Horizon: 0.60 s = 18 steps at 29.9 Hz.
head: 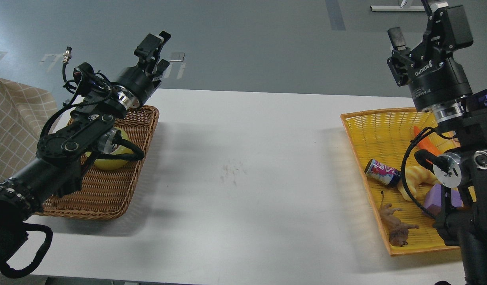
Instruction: Place and transfer tape with both arms
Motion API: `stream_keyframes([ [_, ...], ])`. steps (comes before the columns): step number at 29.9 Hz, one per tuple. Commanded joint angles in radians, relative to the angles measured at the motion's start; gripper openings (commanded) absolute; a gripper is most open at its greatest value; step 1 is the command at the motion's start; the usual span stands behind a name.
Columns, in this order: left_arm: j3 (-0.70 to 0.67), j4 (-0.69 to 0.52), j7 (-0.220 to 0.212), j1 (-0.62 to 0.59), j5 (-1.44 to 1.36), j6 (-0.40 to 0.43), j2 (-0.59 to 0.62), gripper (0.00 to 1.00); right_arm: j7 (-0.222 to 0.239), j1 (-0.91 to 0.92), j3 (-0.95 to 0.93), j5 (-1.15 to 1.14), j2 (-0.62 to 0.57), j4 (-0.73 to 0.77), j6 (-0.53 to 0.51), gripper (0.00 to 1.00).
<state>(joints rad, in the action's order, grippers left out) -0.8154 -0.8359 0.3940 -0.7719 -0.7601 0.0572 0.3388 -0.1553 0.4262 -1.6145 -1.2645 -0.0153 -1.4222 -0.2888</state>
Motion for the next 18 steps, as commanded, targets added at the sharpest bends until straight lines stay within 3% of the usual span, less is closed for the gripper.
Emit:
stream_keyframes([
  [1,-0.096,-0.074,0.002,0.011,0.036,0.039,-0.041,0.98,0.0,0.06,0.001,0.054,0.001,0.074,-0.006,1.0],
  [7,-0.22,-0.334,-0.021,0.045,0.108,0.044,-0.128,0.98,0.013,0.161,0.039,0.185,-0.012,0.143,-0.007,1.0],
  [18,-0.341,-0.35,-0.024,0.115,0.148,0.142,-0.21,0.98,-0.001,0.16,0.125,0.185,-0.005,0.051,-0.007,1.0],
])
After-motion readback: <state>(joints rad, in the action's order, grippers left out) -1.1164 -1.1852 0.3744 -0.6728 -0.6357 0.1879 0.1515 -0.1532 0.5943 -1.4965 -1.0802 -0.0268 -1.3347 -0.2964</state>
